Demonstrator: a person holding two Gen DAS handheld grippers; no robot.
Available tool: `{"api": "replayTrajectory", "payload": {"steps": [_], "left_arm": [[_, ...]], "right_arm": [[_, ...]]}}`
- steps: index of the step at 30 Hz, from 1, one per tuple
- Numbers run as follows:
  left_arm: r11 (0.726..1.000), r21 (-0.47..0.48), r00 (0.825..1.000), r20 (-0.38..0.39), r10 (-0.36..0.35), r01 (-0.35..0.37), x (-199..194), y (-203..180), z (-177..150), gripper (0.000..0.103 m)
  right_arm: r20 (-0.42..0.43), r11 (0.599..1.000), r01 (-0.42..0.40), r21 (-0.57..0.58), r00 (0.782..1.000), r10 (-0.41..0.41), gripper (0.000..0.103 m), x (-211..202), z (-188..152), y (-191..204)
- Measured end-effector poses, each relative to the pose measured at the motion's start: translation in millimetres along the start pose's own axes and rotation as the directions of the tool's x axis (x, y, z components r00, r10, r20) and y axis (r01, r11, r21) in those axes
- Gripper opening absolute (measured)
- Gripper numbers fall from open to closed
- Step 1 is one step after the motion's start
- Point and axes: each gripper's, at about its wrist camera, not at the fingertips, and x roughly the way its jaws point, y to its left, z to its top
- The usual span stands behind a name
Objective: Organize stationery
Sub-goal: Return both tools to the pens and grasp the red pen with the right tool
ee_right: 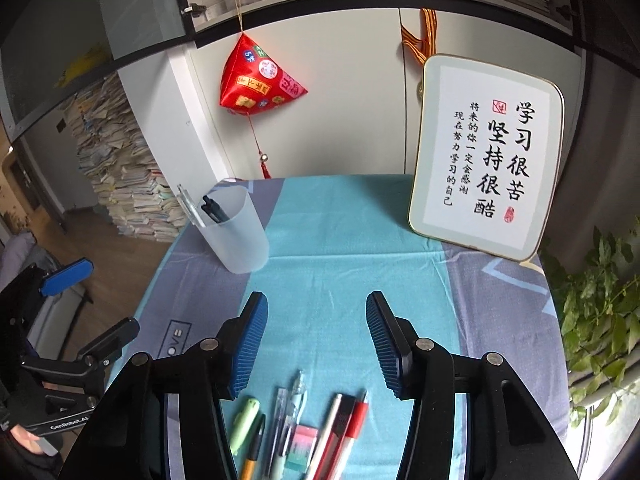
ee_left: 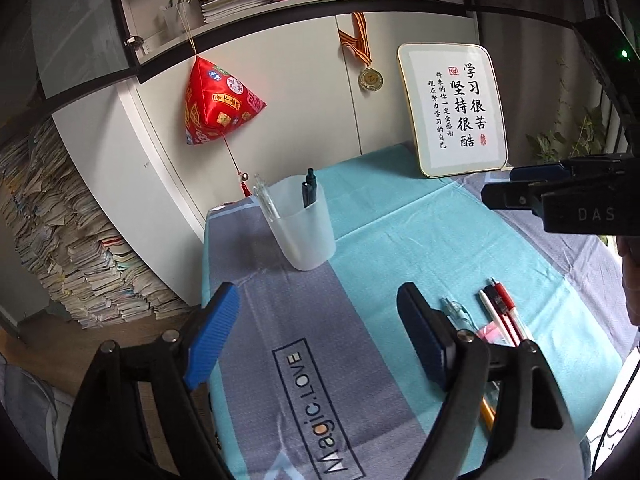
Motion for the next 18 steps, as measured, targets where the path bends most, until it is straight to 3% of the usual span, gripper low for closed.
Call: {"api": "replayTrajectory", "payload": {"steps": [9,14,18], "left_arm": [[0.998,-0.055,0.999,-0.025,-0.025,0.023,-10,-24,-31,0.081],[0.989,-0.145,0.999,-0.041,-0.004,-0.002,-16,-32,-59,0.081],[0.977,-0.213,0.997,-0.058,-0.044,0.031,-19,-43,-85,0.081]], "right_arm": [[-0.037,0.999,0.034,0.020,0.999,-0.033,0.052,-12,-46,-14],[-0.091,0.999,0.050,0.020,0.995,-0.048,0.052,-9,-80,-20],[-0.120,0.996,0.082,0.017,0.990,-0.080,0.052,-9,-106,-25]]}}
